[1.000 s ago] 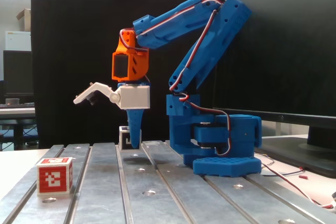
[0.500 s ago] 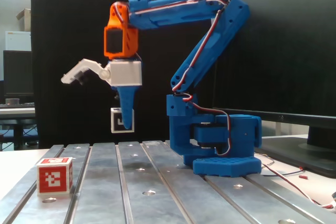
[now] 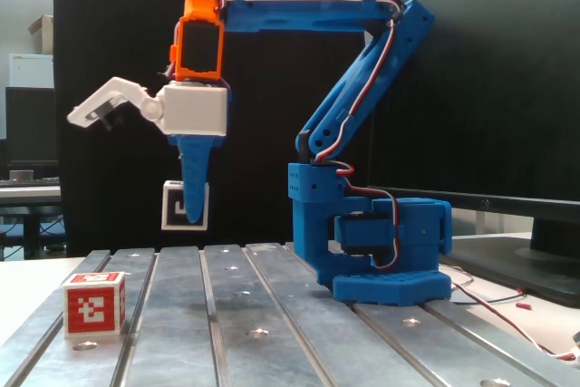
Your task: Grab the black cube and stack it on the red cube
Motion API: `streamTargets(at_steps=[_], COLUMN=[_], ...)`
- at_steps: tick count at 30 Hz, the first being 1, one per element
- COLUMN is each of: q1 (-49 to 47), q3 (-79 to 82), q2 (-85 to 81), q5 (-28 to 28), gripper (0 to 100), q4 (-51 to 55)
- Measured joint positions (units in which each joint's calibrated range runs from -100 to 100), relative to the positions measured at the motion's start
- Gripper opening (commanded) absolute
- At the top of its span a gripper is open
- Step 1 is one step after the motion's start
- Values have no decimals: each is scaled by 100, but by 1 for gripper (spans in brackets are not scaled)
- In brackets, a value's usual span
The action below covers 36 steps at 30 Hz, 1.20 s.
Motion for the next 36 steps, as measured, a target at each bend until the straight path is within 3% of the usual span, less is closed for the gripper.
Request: streamTargets(at_steps=[16, 27, 36], q1=[-741, -1385, -1415], q3=[-1866, -2554, -2862], q2=[2326, 2858, 3230], q5=[-404, -981, -1050], gripper=[19, 19, 19], q4=[-430, -430, -430])
